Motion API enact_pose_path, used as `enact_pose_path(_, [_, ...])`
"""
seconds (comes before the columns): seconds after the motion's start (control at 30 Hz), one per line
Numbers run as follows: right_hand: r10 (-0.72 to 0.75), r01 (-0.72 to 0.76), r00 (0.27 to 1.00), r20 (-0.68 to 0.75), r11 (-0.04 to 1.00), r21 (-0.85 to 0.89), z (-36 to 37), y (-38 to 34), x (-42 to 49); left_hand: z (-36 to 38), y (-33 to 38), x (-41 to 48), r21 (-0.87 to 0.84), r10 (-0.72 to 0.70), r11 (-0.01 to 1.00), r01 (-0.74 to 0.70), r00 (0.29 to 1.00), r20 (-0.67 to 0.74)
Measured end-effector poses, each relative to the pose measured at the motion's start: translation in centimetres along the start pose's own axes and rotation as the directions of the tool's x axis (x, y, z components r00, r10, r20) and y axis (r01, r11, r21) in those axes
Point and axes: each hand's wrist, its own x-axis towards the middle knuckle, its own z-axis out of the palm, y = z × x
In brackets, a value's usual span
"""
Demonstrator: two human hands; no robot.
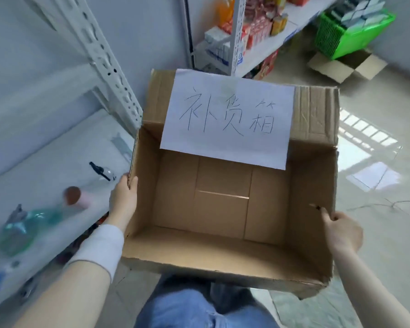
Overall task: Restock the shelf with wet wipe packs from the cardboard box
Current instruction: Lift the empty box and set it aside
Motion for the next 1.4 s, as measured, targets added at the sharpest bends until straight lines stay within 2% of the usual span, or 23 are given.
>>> enact_pose_path(0.2, [-0.244,0.243,0.968,0.061,0.970,0.019,0.4,-3.9,-3.7,-4.3,-10.0,-8.6,-0.081,-0.242,0.969,0.235,0.964,-0.107])
enact_pose_path(0.37, [-0.457,0.468,0.865,0.206,0.884,-0.005,2.9,-8.0,-9.6,-7.2,-18.9,-16.9,-0.207,-0.503,0.861,0.465,0.839,-0.207])
enact_pose_path(0.53, [-0.678,0.711,0.668,0.307,0.704,0.007,6.2,-13.0,-19.1,-10.0,-28.7,-27.3,-0.350,-0.689,0.722,0.596,0.666,-0.286])
enact_pose_path(0.73, [-0.839,0.901,0.411,0.355,0.434,-0.016,11.7,-17.5,-33.7,-12.7,-38.3,-39.9,-0.510,-0.859,0.512,0.691,0.400,-0.320])
enact_pose_path(0.83, [-0.862,0.947,0.269,0.429,0.319,0.048,14.5,-19.1,-41.5,-13.4,-42.4,-45.2,-0.637,-0.928,0.372,0.675,0.249,-0.278])
enact_pose_path(1.07, [-0.882,0.993,-0.115,0.457,-0.099,0.059,19.6,-23.0,-59.4,-15.3,-49.1,-53.4,-0.742,-0.963,0.134,0.657,-0.092,-0.255])
enact_pose_path(1.23, [-0.818,0.960,-0.279,0.503,-0.237,0.147,24.2,-26.7,-71.1,-16.4,-52.5,-55.2,-0.824,-0.938,-0.015,0.566,-0.295,-0.185])
enact_pose_path(1.33, [-0.765,0.941,-0.339,0.548,-0.278,0.193,26.8,-28.4,-77.7,-17.6,-54.4,-55.9,-0.845,-0.908,-0.090,0.527,-0.391,-0.147])
enact_pose_path(1.4, [-0.718,0.915,-0.403,0.568,-0.334,0.227,28.5,-29.0,-82.0,-18.4,-55.9,-56.5,-0.858,-0.884,-0.123,0.499,-0.448,-0.134])
